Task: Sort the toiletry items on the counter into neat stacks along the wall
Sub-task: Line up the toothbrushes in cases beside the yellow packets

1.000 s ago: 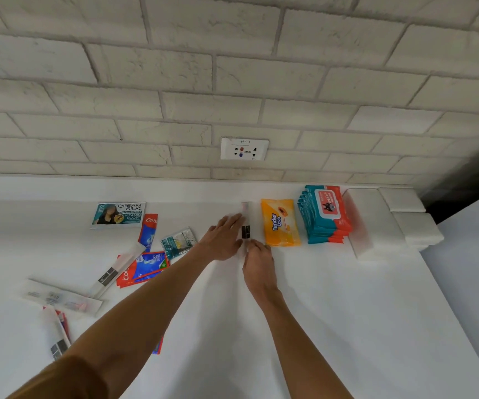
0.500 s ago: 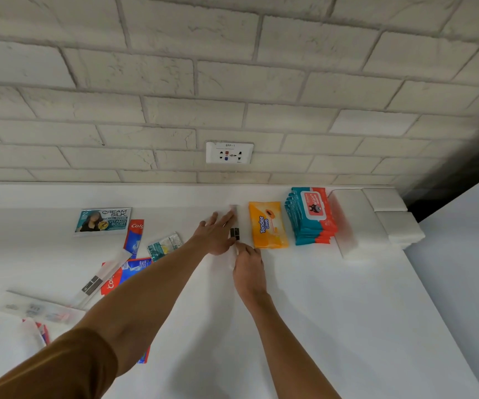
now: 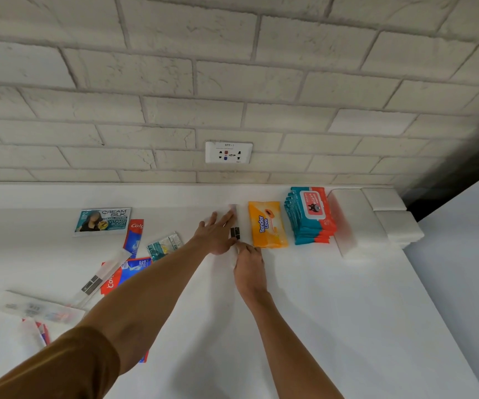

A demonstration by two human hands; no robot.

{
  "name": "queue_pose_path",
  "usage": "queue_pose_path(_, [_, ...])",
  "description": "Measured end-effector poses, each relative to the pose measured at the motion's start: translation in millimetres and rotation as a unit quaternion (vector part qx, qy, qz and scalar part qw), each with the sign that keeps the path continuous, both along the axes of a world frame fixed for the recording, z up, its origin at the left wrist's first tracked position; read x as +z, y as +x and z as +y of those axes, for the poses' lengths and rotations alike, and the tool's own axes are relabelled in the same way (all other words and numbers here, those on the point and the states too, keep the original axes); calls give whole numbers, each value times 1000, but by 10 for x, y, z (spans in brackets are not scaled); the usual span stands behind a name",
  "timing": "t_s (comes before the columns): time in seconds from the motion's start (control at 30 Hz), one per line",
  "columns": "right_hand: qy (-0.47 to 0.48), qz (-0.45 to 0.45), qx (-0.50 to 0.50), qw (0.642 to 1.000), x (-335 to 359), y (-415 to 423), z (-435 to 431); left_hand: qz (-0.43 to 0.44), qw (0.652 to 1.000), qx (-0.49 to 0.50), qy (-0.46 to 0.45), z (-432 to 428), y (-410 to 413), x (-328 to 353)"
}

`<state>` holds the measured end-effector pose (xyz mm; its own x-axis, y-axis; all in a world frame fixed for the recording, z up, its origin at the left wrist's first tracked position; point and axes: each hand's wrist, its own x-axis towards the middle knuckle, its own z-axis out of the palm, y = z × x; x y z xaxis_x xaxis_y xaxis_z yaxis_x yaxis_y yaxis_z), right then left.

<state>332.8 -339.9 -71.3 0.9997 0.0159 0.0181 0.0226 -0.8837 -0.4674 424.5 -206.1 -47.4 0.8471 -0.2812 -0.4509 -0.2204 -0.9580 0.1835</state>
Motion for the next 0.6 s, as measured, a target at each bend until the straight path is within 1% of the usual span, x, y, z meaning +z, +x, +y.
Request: queue_pose_path(0.6, [-2,6,-6,1000,40,14,-18,0,1000,-14,-12,-20,69,-32])
